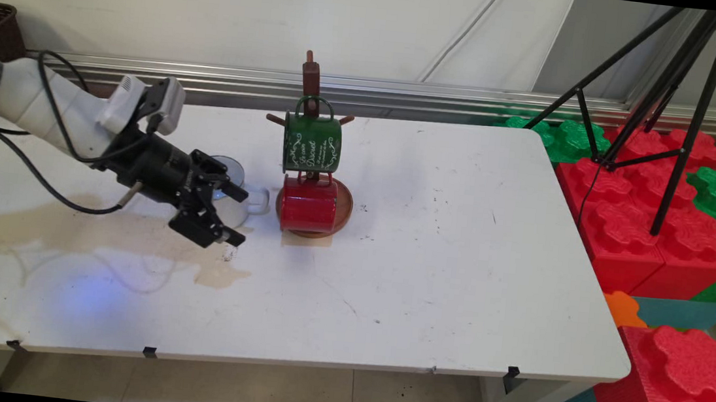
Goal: Pick up the red mug from the rack
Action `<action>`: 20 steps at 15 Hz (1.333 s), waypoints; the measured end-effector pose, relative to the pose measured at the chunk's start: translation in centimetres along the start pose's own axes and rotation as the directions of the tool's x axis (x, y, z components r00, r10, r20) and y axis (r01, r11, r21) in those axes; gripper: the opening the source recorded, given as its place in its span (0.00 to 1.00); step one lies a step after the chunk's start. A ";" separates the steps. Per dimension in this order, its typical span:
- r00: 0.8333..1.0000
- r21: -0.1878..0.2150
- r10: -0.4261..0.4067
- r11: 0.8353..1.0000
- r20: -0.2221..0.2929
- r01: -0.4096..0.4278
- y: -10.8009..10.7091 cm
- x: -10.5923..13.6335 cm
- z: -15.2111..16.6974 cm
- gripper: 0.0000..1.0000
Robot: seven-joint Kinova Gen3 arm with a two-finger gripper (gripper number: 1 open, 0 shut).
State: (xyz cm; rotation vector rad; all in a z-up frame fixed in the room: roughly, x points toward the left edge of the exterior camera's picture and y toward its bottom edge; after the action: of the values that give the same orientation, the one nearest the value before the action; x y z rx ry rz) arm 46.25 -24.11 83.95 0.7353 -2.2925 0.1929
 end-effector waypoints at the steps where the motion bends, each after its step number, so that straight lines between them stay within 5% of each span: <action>1: 1.000 0.003 -0.008 1.000 -0.008 0.008 -0.1 0.0 0.3 1.00; 20: 0.982 0.035 -0.148 0.988 -0.117 0.153 -0.7 -0.6 4.0 1.00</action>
State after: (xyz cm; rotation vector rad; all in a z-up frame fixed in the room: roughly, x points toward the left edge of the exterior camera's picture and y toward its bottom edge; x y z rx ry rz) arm 44.63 -25.72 80.53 0.8934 -2.1207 0.2097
